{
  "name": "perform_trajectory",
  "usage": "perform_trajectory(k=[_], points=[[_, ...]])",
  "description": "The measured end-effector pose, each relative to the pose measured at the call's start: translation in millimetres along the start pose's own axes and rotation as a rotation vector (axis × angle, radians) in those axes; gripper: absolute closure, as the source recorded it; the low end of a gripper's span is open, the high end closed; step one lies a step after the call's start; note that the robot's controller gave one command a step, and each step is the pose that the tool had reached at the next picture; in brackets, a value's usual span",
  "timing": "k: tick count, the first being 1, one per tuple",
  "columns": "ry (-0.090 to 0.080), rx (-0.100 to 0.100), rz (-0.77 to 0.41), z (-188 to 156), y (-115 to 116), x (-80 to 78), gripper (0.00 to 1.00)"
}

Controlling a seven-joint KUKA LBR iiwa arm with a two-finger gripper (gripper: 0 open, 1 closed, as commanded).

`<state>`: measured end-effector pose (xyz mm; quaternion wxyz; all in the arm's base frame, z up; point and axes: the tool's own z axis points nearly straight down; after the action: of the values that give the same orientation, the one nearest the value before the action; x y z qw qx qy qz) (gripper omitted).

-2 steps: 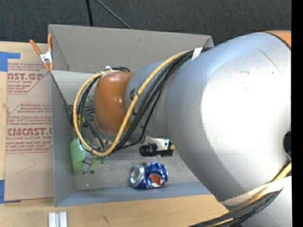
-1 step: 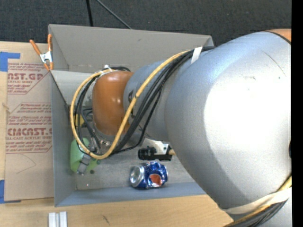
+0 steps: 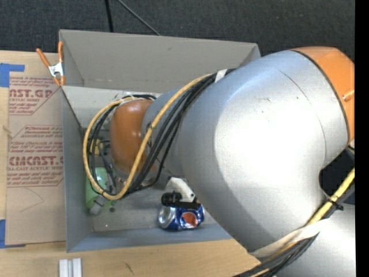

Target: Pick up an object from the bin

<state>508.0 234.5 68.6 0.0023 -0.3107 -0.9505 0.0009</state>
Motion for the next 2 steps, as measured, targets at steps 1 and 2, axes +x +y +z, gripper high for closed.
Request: perform_trajectory(k=[1, 2], points=[[0.001, -0.001, -0.001, -0.5, 0.5, 0.1, 0.00], [-0.005, 0.003, 0.002, -1.5, -1.6, -3.4, 1.00]])
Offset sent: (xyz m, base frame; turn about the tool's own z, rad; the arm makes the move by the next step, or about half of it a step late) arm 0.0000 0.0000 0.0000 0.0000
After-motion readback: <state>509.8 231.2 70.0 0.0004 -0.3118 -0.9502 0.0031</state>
